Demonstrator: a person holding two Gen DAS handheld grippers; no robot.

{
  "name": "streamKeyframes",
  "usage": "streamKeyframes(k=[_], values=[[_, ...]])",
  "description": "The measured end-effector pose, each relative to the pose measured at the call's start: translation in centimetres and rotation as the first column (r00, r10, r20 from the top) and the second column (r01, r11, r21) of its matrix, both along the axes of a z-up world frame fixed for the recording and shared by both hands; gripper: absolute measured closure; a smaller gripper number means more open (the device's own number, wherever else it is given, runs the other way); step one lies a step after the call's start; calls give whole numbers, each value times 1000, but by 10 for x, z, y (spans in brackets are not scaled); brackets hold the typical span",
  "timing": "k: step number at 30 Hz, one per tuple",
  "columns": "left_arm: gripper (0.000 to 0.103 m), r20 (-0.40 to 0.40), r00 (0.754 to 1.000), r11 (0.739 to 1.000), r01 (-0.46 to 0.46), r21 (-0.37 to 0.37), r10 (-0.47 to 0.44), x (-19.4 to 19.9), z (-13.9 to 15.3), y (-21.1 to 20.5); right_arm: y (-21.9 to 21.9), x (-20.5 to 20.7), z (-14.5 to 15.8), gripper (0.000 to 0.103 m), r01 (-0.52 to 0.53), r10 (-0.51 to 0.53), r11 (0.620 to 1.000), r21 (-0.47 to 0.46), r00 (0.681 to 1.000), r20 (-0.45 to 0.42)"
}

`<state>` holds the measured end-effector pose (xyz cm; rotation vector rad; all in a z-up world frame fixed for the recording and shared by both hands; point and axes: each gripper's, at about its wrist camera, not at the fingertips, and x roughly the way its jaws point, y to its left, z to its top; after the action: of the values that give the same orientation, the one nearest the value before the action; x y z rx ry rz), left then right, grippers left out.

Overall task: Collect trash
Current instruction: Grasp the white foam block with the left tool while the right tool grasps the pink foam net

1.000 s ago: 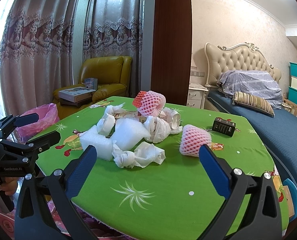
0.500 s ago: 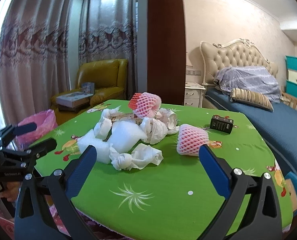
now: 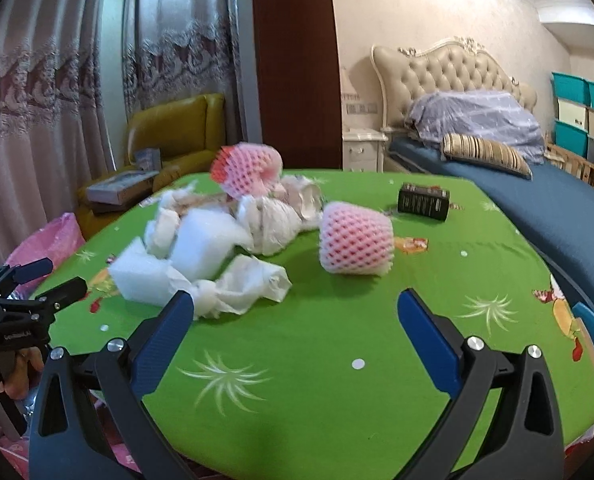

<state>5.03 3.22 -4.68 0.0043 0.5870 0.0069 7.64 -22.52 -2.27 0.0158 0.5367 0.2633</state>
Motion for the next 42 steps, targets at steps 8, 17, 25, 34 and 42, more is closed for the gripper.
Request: streamKeyframes(k=[8,17,25,34,42], values=[[6,-105,994,998,0,-68,-7,47,-24,-7,-8,43,-15,4,46,-49,998,-44,995,-86],[6,-136,991,999,-8,-52,1,86,-34,-32,-16,86,-19,4,56,-65,996,-75,990,-127],[23,-125,992,999,2,-35,-6,93,-31,-32,-17,134,-18,4,80,-92,994,-79,984,-151],[23,-35,999,1000,-9,-20,9,62,-11,-13,-13,137,-24,55,57,-67,996,-62,983,-170],[23,17,999,999,-37,-24,38,42,-2,8,0,98,-11,65,18,-24,998,-59,994,-102]])
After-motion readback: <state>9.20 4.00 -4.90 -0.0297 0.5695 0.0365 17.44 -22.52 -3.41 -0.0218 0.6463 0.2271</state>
